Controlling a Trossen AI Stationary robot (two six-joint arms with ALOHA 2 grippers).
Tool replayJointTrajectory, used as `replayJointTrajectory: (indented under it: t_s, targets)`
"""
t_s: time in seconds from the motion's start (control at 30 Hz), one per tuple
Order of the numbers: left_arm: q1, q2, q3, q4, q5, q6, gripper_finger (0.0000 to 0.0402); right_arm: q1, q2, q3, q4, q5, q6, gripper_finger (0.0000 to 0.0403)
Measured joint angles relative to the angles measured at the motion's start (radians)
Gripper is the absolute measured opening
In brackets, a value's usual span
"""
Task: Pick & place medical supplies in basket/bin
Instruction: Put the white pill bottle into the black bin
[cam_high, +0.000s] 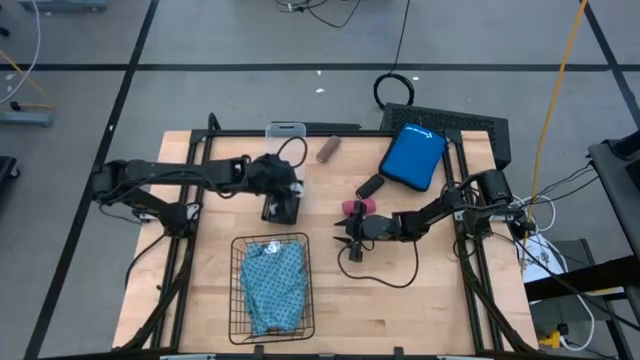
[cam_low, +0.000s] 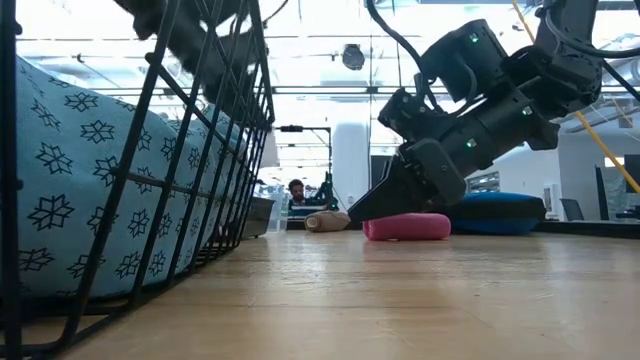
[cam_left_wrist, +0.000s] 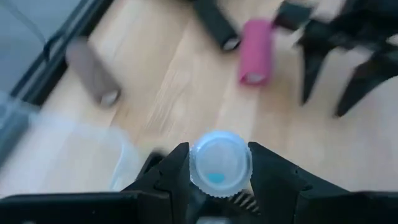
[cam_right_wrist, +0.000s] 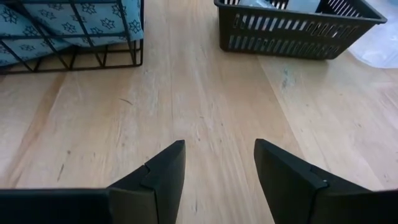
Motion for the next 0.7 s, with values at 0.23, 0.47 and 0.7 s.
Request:
replayJointTrajectory:
  t_s: [0.23,0.47,0.7]
  targets:
    - [0.05,0.009,-0.076,0.033,0.003,-0.04,0.014,0.0,0.0,0.0,0.003,0.001,0.0,0.018]
    - [0.07,0.008,-0.108,0.046,0.001,-0.065,0.014,0.0,0.0,0.0,0.002,0.002,0.0,0.018]
    - [0.071,0.009,-0.176,0.126,0.001,-0.084,0.014,0.0,0.0,0.0,0.002,0.003,0.0,0.018]
